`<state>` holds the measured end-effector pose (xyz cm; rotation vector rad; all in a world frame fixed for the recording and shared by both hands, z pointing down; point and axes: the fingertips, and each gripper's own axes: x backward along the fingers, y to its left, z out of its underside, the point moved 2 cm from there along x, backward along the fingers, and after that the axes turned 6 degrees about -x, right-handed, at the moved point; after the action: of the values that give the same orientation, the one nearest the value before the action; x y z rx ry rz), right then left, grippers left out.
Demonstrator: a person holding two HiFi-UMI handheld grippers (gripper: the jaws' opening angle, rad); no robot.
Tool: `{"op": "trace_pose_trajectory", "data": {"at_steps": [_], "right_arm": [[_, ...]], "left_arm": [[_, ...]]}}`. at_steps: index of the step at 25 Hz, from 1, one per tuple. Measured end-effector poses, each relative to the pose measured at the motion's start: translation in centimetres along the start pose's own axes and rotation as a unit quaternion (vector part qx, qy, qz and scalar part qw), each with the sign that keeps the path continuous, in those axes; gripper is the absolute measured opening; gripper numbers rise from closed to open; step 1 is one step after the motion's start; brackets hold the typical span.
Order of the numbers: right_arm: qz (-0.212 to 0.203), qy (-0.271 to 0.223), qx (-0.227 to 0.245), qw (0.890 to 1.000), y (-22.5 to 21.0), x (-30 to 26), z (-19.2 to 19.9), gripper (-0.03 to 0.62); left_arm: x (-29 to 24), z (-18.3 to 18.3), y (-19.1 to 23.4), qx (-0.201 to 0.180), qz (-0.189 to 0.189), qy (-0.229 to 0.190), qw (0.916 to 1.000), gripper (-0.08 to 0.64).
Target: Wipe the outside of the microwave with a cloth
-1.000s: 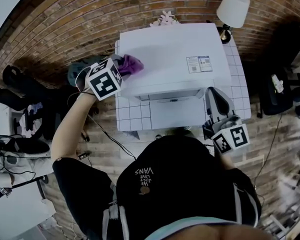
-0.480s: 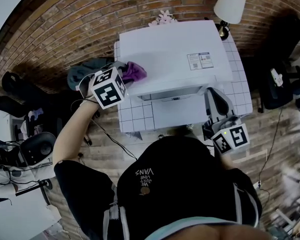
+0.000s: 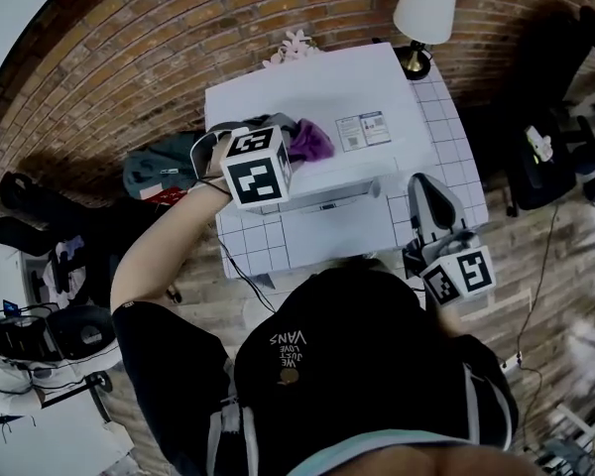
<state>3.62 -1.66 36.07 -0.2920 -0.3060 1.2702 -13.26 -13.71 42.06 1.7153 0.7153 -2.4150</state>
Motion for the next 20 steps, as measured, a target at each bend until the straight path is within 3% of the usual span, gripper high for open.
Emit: {"op": "trace_pose_trajectory", "data": {"at_steps": [12, 20], "right_arm": [[0.063, -0.026, 0.010, 0.998, -8.7, 3.0, -3.6, 0.003], [0.064, -0.022, 0.011, 0.998, -10.8, 3.1, -4.2, 0.003]], "left_arm": [[-5.6, -15.5, 4.7, -0.118, 0.028, -0.056, 0.9910, 0.140], [-6.9, -19.2, 5.6, -0.128, 0.032, -0.075, 0.9884, 0.140]]}}
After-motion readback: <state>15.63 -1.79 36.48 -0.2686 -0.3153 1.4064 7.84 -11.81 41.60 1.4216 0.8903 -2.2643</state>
